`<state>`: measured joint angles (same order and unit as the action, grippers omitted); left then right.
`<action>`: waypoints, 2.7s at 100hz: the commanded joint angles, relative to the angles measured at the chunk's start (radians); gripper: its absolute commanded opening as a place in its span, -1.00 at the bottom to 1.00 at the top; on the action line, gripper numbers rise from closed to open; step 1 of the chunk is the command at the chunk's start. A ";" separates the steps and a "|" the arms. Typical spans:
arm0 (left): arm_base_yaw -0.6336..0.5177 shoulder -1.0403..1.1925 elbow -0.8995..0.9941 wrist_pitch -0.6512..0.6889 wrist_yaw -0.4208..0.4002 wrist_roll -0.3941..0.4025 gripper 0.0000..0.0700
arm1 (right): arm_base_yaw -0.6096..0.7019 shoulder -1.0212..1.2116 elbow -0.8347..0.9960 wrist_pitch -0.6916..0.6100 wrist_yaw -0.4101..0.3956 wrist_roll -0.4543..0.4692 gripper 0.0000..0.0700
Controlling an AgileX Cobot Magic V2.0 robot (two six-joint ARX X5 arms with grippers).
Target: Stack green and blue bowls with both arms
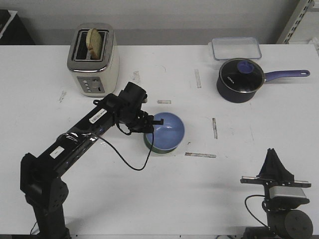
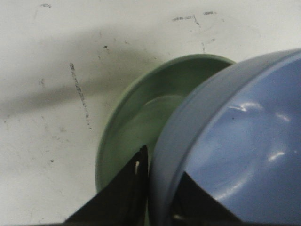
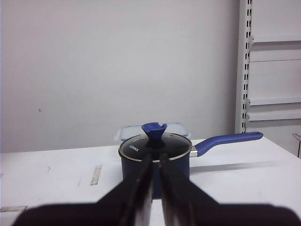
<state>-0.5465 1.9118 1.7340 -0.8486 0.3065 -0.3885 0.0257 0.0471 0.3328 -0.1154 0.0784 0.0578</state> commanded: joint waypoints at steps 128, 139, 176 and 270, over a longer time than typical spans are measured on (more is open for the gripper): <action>0.018 -0.303 -0.272 0.455 -0.047 0.408 -0.43 | 0.001 -0.003 0.000 0.010 0.000 0.012 -0.96; 0.039 -0.386 -0.421 0.648 -0.102 0.408 -0.85 | 0.001 -0.003 0.000 0.010 0.000 0.012 -0.96; 0.182 -0.742 -0.974 1.127 -0.225 0.407 -1.00 | 0.001 -0.003 0.000 0.010 0.000 0.012 -0.96; 0.441 -1.585 -1.431 1.097 -0.287 0.403 -1.00 | 0.001 -0.003 0.000 0.010 0.000 0.012 -0.96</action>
<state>-0.1066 0.3504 0.2962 0.2344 0.0212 0.0097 0.0257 0.0471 0.3328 -0.1154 0.0788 0.0578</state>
